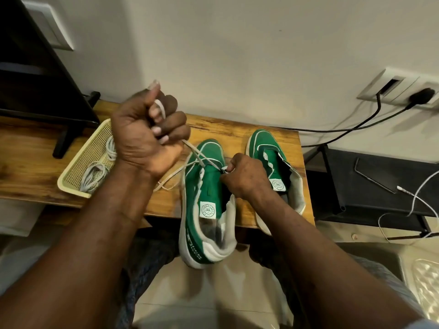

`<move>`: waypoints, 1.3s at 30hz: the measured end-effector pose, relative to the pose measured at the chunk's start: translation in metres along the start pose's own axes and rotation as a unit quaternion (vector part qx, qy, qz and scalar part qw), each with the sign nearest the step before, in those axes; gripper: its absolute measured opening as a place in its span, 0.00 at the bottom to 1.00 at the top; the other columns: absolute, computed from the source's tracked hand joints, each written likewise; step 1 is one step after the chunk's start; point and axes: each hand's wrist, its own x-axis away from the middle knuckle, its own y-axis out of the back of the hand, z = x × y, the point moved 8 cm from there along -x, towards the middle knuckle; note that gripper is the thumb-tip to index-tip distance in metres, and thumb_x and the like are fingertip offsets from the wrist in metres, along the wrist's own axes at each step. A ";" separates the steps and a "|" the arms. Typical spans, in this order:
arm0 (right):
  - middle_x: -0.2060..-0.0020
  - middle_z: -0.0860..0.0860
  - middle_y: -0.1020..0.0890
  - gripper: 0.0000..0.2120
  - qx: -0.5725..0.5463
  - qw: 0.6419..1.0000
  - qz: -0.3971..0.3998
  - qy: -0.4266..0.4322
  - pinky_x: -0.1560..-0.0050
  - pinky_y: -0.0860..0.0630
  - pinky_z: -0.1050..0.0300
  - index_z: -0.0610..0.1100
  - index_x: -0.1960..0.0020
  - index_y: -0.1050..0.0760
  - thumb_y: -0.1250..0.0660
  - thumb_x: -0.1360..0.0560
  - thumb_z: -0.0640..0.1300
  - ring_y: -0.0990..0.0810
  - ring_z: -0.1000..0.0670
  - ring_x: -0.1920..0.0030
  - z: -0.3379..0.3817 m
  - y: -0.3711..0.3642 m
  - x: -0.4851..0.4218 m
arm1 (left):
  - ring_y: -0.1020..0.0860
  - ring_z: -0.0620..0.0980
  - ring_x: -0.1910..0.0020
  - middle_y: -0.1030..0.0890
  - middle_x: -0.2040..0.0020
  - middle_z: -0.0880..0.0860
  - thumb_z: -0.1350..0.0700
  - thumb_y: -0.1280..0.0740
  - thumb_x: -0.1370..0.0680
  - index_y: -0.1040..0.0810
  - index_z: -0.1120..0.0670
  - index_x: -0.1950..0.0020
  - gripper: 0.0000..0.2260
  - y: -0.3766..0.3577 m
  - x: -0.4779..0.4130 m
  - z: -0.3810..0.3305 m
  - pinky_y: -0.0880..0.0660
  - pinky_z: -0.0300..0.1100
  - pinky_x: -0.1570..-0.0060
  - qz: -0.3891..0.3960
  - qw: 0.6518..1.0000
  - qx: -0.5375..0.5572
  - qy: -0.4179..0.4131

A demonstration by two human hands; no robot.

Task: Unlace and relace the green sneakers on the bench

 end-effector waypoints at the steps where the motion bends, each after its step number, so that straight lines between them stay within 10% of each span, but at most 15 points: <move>1: 0.50 0.47 0.18 0.12 0.001 1.000 -0.001 -0.004 0.54 0.22 0.53 0.45 0.44 0.22 0.26 0.25 0.46 0.20 0.45 0.51 -0.001 0.001 0.000 | 0.45 0.42 0.78 0.42 0.73 0.46 0.53 0.37 0.19 0.33 0.51 0.70 0.19 0.001 0.000 -0.002 0.45 0.36 0.78 0.001 0.999 -0.039 0.025; 3: 0.48 0.46 0.18 0.14 0.002 1.000 0.001 -0.008 0.53 0.23 0.53 0.44 0.42 0.22 0.26 0.25 0.46 0.20 0.44 0.49 -0.001 0.001 0.000 | 0.44 0.45 0.77 0.39 0.73 0.47 0.52 0.31 0.20 0.33 0.50 0.69 0.19 0.020 -0.001 0.001 0.44 0.37 0.76 -0.078 0.950 -0.294 0.077; 6: 0.50 0.46 0.18 0.13 0.000 1.000 0.004 -0.002 0.56 0.27 0.56 0.44 0.44 0.21 0.26 0.26 0.47 0.20 0.45 0.51 0.001 -0.001 -0.001 | 0.23 0.53 0.62 0.19 0.57 0.52 0.44 0.24 0.25 0.21 0.54 0.51 0.15 0.054 0.002 0.012 0.29 0.45 0.61 -0.161 0.640 -0.735 0.156; 7: 0.51 0.46 0.18 0.12 -0.002 1.000 0.005 -0.001 0.57 0.28 0.56 0.45 0.45 0.21 0.26 0.26 0.48 0.20 0.45 0.52 0.003 -0.002 0.000 | 0.20 0.55 0.53 0.18 0.48 0.54 0.42 0.23 0.26 0.23 0.54 0.41 0.22 0.059 0.006 0.025 0.25 0.47 0.55 -0.153 0.588 -0.769 0.199; 14: 0.52 0.45 0.17 0.11 0.003 1.000 0.009 0.000 0.57 0.24 0.55 0.45 0.47 0.20 0.26 0.27 0.46 0.18 0.43 0.53 0.005 -0.005 0.000 | 0.19 0.56 0.52 0.16 0.50 0.53 0.48 0.26 0.22 0.17 0.44 0.42 0.09 0.052 0.000 0.082 0.23 0.47 0.57 -0.072 0.443 -0.887 0.111; 17: 0.53 0.46 0.18 0.10 0.007 1.000 0.012 0.005 0.58 0.26 0.55 0.45 0.47 0.21 0.26 0.27 0.46 0.19 0.43 0.53 0.007 -0.005 0.000 | 0.20 0.55 0.50 0.20 0.45 0.52 0.49 0.27 0.21 0.15 0.45 0.43 0.08 0.050 -0.001 0.086 0.24 0.48 0.57 -0.050 0.449 -0.889 0.071; 22: 0.54 0.47 0.19 0.08 0.005 1.000 0.017 -0.003 0.64 0.29 0.57 0.46 0.49 0.22 0.27 0.25 0.45 0.21 0.46 0.56 0.004 -0.005 0.001 | 0.18 0.49 0.56 0.14 0.54 0.48 0.45 0.29 0.19 0.13 0.46 0.54 0.09 0.052 -0.006 0.082 0.20 0.50 0.51 -0.065 0.588 -0.805 0.053; 27: 0.50 0.45 0.20 0.16 -0.039 0.998 0.024 -0.035 0.53 0.15 0.44 0.45 0.42 0.25 0.27 0.27 0.44 0.16 0.41 0.54 0.003 -0.006 0.001 | 0.23 0.43 0.73 0.14 0.61 0.50 0.55 0.33 0.16 0.15 0.58 0.52 0.10 0.043 -0.001 0.059 0.25 0.38 0.72 -0.201 0.891 -0.405 0.046; 29: 0.48 0.45 0.20 0.16 -0.027 0.998 0.027 -0.041 0.49 0.15 0.43 0.44 0.40 0.26 0.29 0.27 0.43 0.17 0.41 0.51 0.003 -0.006 0.003 | 0.36 0.42 0.78 0.25 0.71 0.48 0.56 0.35 0.15 0.19 0.58 0.52 0.09 0.047 -0.002 0.039 0.38 0.35 0.79 -0.242 0.949 -0.201 0.012; 32: 0.49 0.44 0.20 0.15 -0.032 0.998 0.031 -0.047 0.49 0.15 0.42 0.44 0.41 0.25 0.29 0.27 0.42 0.16 0.40 0.52 0.001 -0.006 0.004 | 0.40 0.44 0.78 0.34 0.75 0.47 0.55 0.35 0.16 0.24 0.54 0.60 0.13 0.060 -0.008 0.008 0.44 0.39 0.74 -0.265 0.924 -0.274 -0.032; 37: 0.48 0.45 0.19 0.16 0.028 0.999 0.019 -0.019 0.49 0.20 0.48 0.45 0.39 0.26 0.29 0.25 0.46 0.19 0.42 0.48 0.008 0.000 0.008 | 0.21 0.52 0.61 0.17 0.62 0.47 0.50 0.27 0.23 0.16 0.51 0.56 0.06 0.065 -0.003 0.012 0.28 0.43 0.61 -0.244 0.678 -0.690 0.069; 39: 0.47 0.46 0.19 0.19 0.051 0.999 -0.009 0.009 0.49 0.21 0.50 0.46 0.36 0.26 0.28 0.25 0.49 0.20 0.42 0.48 0.016 0.003 0.007 | 0.19 0.50 0.59 0.15 0.59 0.48 0.49 0.26 0.23 0.16 0.50 0.54 0.05 0.054 -0.003 0.028 0.26 0.43 0.60 -0.198 0.670 -0.713 0.063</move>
